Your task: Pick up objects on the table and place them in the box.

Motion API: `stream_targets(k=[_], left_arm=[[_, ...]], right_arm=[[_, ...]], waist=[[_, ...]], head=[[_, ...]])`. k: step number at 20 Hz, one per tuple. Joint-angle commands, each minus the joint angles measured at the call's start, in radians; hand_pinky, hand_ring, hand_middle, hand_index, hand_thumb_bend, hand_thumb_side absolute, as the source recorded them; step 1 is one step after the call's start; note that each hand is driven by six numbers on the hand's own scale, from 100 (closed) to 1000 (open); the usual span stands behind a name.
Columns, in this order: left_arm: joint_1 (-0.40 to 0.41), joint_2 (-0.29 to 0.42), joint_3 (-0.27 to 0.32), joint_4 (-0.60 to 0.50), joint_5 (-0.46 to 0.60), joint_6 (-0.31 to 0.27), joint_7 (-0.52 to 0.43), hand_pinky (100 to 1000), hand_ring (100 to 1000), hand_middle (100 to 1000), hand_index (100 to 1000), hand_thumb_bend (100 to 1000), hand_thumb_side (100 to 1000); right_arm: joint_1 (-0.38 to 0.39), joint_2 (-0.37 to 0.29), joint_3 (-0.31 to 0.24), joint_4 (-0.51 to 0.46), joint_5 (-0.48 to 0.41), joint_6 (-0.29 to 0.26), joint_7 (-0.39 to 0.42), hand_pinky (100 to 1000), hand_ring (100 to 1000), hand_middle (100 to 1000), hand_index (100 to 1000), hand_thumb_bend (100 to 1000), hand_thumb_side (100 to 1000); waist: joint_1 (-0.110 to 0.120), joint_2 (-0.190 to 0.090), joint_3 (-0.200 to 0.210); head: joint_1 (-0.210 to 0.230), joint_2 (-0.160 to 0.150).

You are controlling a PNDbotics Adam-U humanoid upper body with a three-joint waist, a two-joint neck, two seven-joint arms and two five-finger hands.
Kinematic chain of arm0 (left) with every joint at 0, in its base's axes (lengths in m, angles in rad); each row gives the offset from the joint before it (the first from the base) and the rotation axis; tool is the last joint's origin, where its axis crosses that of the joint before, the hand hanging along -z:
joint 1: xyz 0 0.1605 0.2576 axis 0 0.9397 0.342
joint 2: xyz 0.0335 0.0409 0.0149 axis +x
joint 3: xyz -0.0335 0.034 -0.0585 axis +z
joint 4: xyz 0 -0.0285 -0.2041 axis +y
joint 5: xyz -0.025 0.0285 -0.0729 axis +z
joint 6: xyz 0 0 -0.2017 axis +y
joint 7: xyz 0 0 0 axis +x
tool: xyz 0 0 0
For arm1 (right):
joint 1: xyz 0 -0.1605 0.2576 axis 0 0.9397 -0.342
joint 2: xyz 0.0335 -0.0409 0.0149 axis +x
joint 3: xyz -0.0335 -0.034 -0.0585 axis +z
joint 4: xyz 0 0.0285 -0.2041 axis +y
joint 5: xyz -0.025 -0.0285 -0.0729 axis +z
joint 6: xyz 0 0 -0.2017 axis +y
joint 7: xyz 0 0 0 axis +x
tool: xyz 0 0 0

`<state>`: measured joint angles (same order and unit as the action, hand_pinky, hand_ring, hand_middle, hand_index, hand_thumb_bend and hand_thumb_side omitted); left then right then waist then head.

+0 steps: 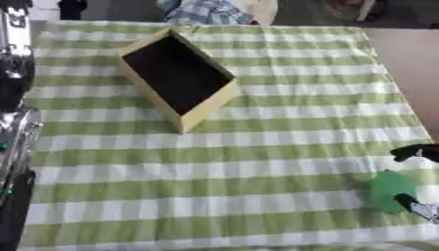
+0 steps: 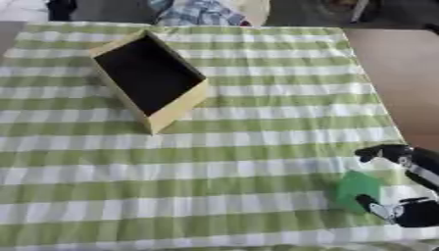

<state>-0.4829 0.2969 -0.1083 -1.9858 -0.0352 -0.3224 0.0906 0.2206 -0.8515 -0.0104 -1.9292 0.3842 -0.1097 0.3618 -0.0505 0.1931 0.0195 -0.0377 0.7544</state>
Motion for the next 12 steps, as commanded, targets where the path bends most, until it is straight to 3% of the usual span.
stream_targets(k=[1, 12], left_arm=[[-0.011, 0.005, 0.001, -0.014, 0.007, -0.001, -0.004, 529, 612, 570, 719, 100, 565], [-0.017, 0.003, -0.001, -0.014, 0.010, -0.002, -0.006, 528, 612, 570, 719, 100, 565]], right_arm=[[0.000, -0.027, -0.003, 0.006, 0.003, 0.006, 0.013, 949, 955, 797, 933, 292, 406], [-0.007, -0.024, 0.015, 0.040, -0.004, 0.014, 0.055, 951, 963, 801, 935, 291, 432]], waist=[[0.002, -0.008, 0.000], [0.006, -0.002, 0.004]], head=[[-0.003, -0.002], [-0.004, -0.008]])
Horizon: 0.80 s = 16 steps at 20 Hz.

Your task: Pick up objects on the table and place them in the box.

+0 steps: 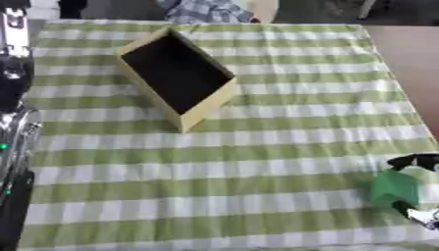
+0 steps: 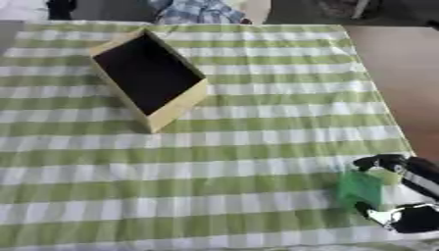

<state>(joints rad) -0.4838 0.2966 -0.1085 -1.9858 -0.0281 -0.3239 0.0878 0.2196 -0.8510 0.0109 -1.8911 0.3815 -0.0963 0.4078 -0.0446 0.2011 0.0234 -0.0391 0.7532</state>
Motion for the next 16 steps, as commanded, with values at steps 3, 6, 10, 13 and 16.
stream_targets(k=[3, 6, 10, 13, 16], left_arm=[[-0.017, 0.002, -0.001, -0.014, 0.003, -0.001, -0.003, 528, 612, 570, 719, 100, 565], [-0.018, 0.002, -0.001, -0.014, 0.004, -0.001, -0.003, 528, 612, 570, 719, 100, 565], [-0.018, 0.001, -0.001, -0.014, 0.004, -0.001, -0.004, 528, 612, 570, 719, 100, 565], [-0.017, 0.000, -0.002, -0.014, 0.003, 0.000, -0.005, 527, 612, 570, 719, 100, 565], [-0.016, 0.000, -0.001, -0.014, 0.002, 0.000, -0.005, 527, 612, 570, 719, 100, 565]], right_arm=[[-0.010, -0.024, -0.004, 0.014, 0.014, 0.011, 0.009, 955, 963, 785, 933, 297, 438], [-0.015, -0.023, 0.000, 0.026, 0.027, 0.020, 0.004, 951, 957, 745, 926, 292, 455], [-0.021, -0.021, -0.002, 0.031, 0.038, 0.031, -0.026, 924, 898, 528, 835, 262, 457], [-0.025, -0.016, -0.003, 0.035, 0.018, 0.054, -0.077, 868, 810, 389, 704, 114, 438], [-0.028, -0.017, -0.003, 0.025, -0.010, 0.066, -0.128, 840, 764, 339, 642, 100, 405]], waist=[[0.001, -0.009, 0.002], [0.002, -0.007, 0.005], [0.001, -0.006, 0.005], [0.001, -0.006, 0.005], [0.001, -0.006, 0.005]], head=[[-0.002, -0.010], [-0.003, -0.012], [-0.003, -0.013], [-0.002, -0.013], [0.000, -0.012]])
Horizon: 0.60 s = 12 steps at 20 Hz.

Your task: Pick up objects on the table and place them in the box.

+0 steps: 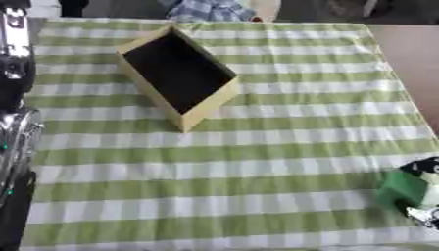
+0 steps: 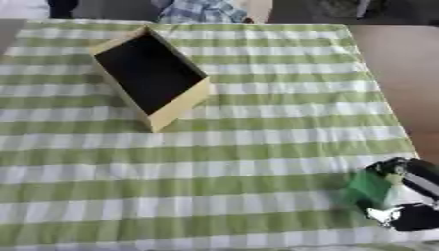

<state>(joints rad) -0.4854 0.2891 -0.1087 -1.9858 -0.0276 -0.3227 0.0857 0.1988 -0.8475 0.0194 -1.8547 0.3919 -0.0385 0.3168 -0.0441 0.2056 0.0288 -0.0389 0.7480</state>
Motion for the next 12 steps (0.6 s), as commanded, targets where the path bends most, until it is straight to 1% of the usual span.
stream_targets(k=[1, 3, 4, 5, 6, 9, 12], left_arm=[[-0.014, 0.008, 0.000, -0.014, 0.002, -0.001, -0.003, 527, 613, 570, 719, 100, 565], [-0.014, 0.007, 0.000, -0.014, 0.001, 0.000, -0.004, 527, 613, 570, 719, 100, 565], [-0.013, 0.008, 0.000, -0.014, 0.001, 0.000, -0.004, 527, 613, 570, 719, 100, 565], [-0.012, 0.008, 0.001, -0.014, 0.001, 0.000, -0.004, 527, 613, 570, 719, 100, 565], [-0.011, 0.007, 0.001, -0.014, 0.001, 0.000, -0.004, 528, 613, 571, 719, 100, 565], [-0.010, 0.006, 0.001, -0.014, 0.001, 0.001, -0.004, 528, 613, 571, 719, 100, 565], [-0.009, 0.005, 0.001, -0.014, 0.001, 0.001, -0.003, 528, 613, 571, 719, 100, 565]], right_arm=[[-0.007, -0.023, -0.012, -0.018, -0.026, 0.008, -0.047, 821, 726, 328, 624, 100, 394], [-0.007, -0.027, -0.017, -0.035, -0.033, 0.009, -0.060, 814, 701, 324, 619, 100, 382], [-0.008, -0.031, -0.023, -0.047, -0.031, 0.009, -0.066, 811, 675, 319, 612, 100, 351], [-0.008, -0.034, -0.029, -0.059, -0.028, 0.011, -0.071, 813, 675, 322, 616, 100, 364], [-0.010, -0.041, -0.034, -0.071, -0.025, 0.012, -0.074, 811, 670, 321, 616, 100, 311], [-0.024, -0.064, -0.041, -0.104, -0.026, 0.015, -0.076, 808, 662, 319, 616, 100, 299], [-0.060, -0.096, -0.043, -0.132, -0.038, 0.017, -0.079, 806, 650, 312, 612, 100, 270]], waist=[[0.000, -0.011, -0.001], [-0.001, -0.011, -0.002], [-0.001, -0.012, -0.003], [-0.002, -0.013, -0.004], [-0.003, -0.014, -0.004], [-0.007, -0.017, -0.003], [-0.010, -0.021, 0.002]], head=[[0.000, -0.006], [0.001, -0.005], [0.002, -0.005], [0.003, -0.005], [0.003, -0.005], [0.002, -0.007], [0.002, -0.008]])
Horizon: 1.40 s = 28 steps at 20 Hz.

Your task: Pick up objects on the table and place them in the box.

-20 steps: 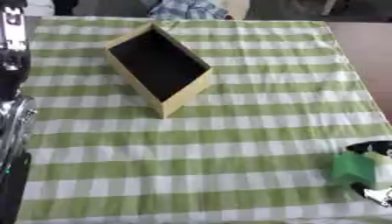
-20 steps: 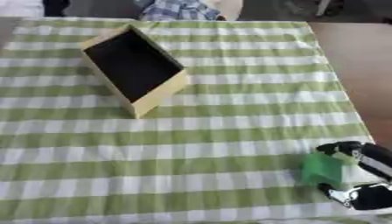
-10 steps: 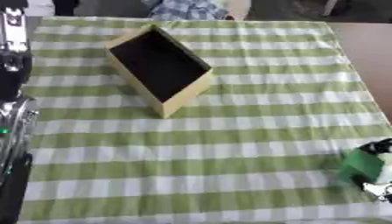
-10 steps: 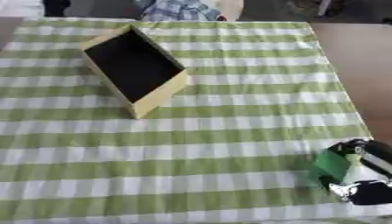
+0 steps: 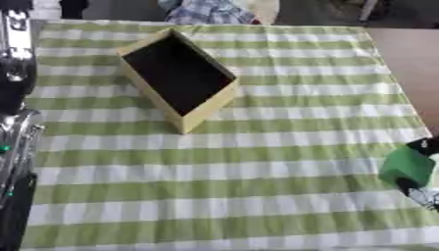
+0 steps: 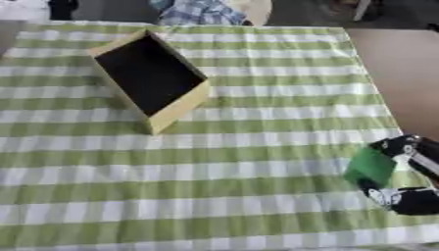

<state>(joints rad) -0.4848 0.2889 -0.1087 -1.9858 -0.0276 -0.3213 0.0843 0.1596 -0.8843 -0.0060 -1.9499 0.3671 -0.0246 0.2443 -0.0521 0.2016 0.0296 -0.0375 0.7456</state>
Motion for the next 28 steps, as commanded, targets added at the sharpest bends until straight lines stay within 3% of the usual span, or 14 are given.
stream_targets(k=[1, 4, 5, 9, 16, 22, 28], left_arm=[[-0.010, 0.005, 0.001, -0.014, 0.001, 0.000, -0.002, 528, 613, 571, 719, 100, 565], [-0.011, 0.002, -0.001, -0.014, 0.002, 0.000, -0.003, 529, 614, 571, 719, 100, 573], [-0.011, 0.001, -0.001, -0.014, 0.003, -0.001, -0.003, 529, 613, 571, 719, 100, 565], [-0.014, -0.002, -0.003, -0.014, 0.005, -0.001, -0.004, 529, 613, 571, 719, 100, 565], [-0.022, -0.008, -0.008, -0.014, 0.010, -0.001, -0.010, 530, 614, 572, 719, 100, 565], [-0.031, -0.013, -0.011, -0.014, 0.015, 0.000, -0.016, 530, 614, 571, 719, 100, 565], [-0.034, -0.015, -0.014, -0.014, 0.019, 0.001, -0.020, 529, 614, 571, 719, 100, 565]], right_arm=[[-0.036, -0.071, -0.016, -0.044, -0.019, 0.003, -0.006, 806, 650, 312, 612, 100, 268], [-0.104, -0.112, -0.003, -0.049, -0.042, -0.007, 0.003, 817, 651, 312, 615, 100, 287], [-0.128, -0.125, 0.002, -0.050, -0.049, -0.009, 0.007, 817, 651, 312, 615, 100, 230], [-0.231, -0.164, 0.031, -0.048, -0.081, -0.012, 0.037, 822, 658, 316, 622, 100, 194], [-0.454, -0.181, 0.076, 0.013, -0.115, -0.025, 0.090, 833, 661, 312, 623, 100, 147], [-0.661, -0.145, 0.125, 0.152, -0.126, -0.070, 0.147, 796, 640, 307, 623, 100, 136], [-0.863, -0.045, 0.175, 0.313, -0.111, -0.132, 0.219, 769, 626, 307, 624, 100, 152]], waist=[[-0.003, -0.018, 0.003], [-0.006, -0.020, 0.012], [-0.007, -0.021, 0.015], [-0.010, -0.020, 0.030], [-0.015, -0.017, 0.060], [-0.018, -0.015, 0.085], [-0.021, -0.011, 0.101]], head=[[0.000, -0.005], [-0.005, -0.003], [-0.006, -0.004], [-0.014, -0.006], [-0.025, -0.012], [-0.036, -0.021], [-0.047, -0.028]])
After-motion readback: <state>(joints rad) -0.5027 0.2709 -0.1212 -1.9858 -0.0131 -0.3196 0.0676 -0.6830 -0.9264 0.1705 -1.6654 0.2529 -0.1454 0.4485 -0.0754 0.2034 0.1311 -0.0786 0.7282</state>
